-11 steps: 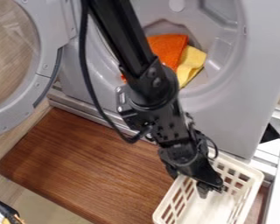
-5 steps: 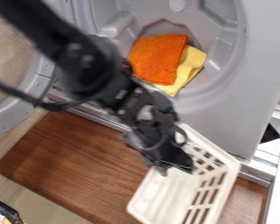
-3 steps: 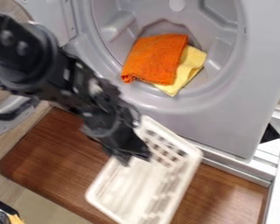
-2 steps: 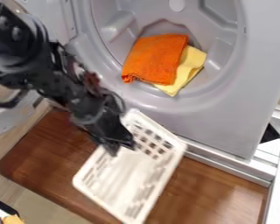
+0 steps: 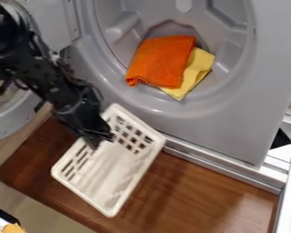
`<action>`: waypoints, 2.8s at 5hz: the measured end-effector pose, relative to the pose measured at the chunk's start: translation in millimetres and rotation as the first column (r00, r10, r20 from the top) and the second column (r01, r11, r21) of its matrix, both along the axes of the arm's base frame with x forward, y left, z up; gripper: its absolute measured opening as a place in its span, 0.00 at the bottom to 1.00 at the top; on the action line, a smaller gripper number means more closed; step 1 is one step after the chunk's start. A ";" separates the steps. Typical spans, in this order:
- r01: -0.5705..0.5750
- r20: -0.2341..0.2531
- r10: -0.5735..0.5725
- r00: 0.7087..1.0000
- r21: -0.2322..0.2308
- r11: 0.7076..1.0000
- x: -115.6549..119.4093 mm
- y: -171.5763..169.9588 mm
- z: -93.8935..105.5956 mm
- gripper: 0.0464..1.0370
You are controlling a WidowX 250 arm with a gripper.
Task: Move the laundry basket to the left
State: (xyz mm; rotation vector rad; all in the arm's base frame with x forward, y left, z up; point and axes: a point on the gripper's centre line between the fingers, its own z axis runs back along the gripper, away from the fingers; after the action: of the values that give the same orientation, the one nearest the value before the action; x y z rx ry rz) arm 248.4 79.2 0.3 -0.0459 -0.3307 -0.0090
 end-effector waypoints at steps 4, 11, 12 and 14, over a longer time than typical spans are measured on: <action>-0.005 -0.040 0.004 0.999 -0.043 0.999 1.5 24.6 -24.8 0.61; 0.142 -0.087 -0.125 0.988 0.236 0.961 4.4 -13.6 79.3 0.96; 0.147 -0.054 -0.138 0.989 0.247 0.958 7.1 -26.6 88.2 0.96; 0.142 -0.053 -0.133 0.990 0.246 0.959 7.0 -27.0 88.5 0.96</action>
State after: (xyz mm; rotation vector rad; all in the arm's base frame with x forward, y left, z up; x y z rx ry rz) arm 255.4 52.2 88.8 0.1800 -0.2882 -0.1877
